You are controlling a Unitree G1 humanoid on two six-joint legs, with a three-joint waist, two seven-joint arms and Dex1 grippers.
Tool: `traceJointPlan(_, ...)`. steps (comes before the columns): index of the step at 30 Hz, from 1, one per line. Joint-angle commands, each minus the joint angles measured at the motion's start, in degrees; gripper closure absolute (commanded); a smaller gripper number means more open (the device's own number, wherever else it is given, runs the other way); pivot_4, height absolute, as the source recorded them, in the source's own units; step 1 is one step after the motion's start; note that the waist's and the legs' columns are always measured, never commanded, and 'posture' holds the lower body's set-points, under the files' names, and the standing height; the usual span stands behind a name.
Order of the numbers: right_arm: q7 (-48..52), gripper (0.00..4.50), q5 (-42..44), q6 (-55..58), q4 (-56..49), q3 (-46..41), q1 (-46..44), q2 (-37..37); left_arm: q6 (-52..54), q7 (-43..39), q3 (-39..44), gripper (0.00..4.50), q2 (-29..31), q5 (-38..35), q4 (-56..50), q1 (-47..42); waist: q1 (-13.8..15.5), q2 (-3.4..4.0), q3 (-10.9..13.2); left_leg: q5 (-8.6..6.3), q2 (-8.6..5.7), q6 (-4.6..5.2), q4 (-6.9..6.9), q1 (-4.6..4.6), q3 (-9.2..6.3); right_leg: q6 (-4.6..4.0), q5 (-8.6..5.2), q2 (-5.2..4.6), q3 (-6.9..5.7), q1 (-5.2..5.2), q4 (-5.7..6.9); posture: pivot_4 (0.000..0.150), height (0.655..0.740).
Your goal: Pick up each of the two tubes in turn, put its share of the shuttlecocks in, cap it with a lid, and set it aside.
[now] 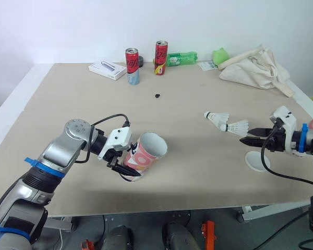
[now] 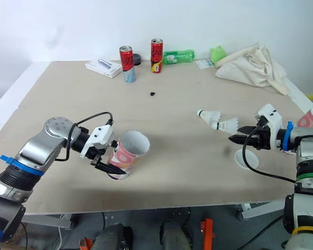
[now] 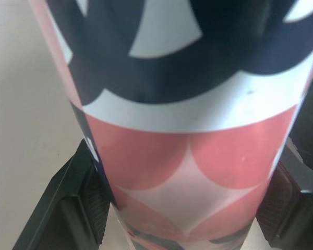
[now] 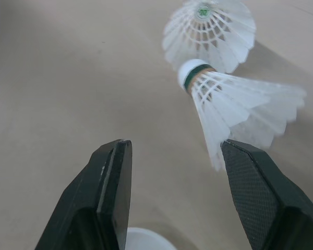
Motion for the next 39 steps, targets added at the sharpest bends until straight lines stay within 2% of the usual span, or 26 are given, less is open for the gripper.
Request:
traceJointPlan(1,0.5,1.55,2.9,2.6,-6.6,-2.7,2.5,-2.3,-0.6,0.3,0.5,1.28,-0.5,0.0,0.2,-0.1,0.0,0.0,0.0,0.0,0.0,0.0,0.0,0.0,0.01,0.0,0.0,0.0,0.0,0.0,0.0,0.15,0.7324)
traceJointPlan(7,-0.5,1.55,5.8,6.6,-16.8,-4.3,9.6,-3.2,-0.6,0.3,0.5,1.28,-0.7,0.0,0.2,0.0,0.1,0.01,0.0,0.0,-0.01,0.0,0.01,0.01,-0.01,0.04,0.0,-0.01,0.0,0.01,0.0,0.15,0.7324)
traceJointPlan(13,-3.3,1.55,5.9,7.0,-17.8,-4.8,12.1,-3.8,-0.7,0.1,0.3,1.28,-1.0,0.2,0.8,-0.4,0.1,0.01,0.0,0.0,-0.02,0.01,0.03,0.06,0.0,0.17,-0.14,-0.01,0.0,0.06,0.0,0.15,0.7324)
traceJointPlan(20,-7.2,1.55,4.6,3.7,-11.3,-5.4,8.4,-5.4,-0.6,-0.1,0.4,1.28,-0.5,0.1,0.4,0.0,0.1,0.01,0.0,0.0,-0.04,0.01,0.04,0.07,0.04,0.27,-0.23,-0.04,0.05,0.06,-0.01,0.15,0.7324)
traceJointPlan(23,-10.9,1.55,2.6,0.4,-5.2,-3.8,3.5,-3.3,-0.7,-0.1,0.4,1.28,-0.4,0.2,0.6,-0.1,0.0,0.02,0.0,0.0,-0.04,0.01,0.04,0.12,0.1,0.25,-0.22,-0.03,0.12,0.07,-0.01,0.15,0.7324)
traceJointPlan(29,-11.6,1.55,0.4,-2.4,2.8,-1.1,-2.6,0.5,-0.7,-0.1,0.3,1.28,-0.7,0.2,0.8,-0.5,0.0,0.01,0.0,0.01,-0.02,0.02,0.04,0.15,0.13,0.24,-0.21,-0.01,0.15,0.1,-0.02,0.15,0.7324)
traceJointPlan(39,-10.5,1.55,-0.5,-3.9,7.2,0.4,-5.7,3.5,0.0,0.4,1.0,1.28,0.2,-0.1,-0.4,0.6,0.0,0.01,0.0,-0.08,-0.04,0.15,0.02,0.1,0.16,0.03,-0.03,-0.04,0.17,0.07,-0.06,0.15,0.7324)
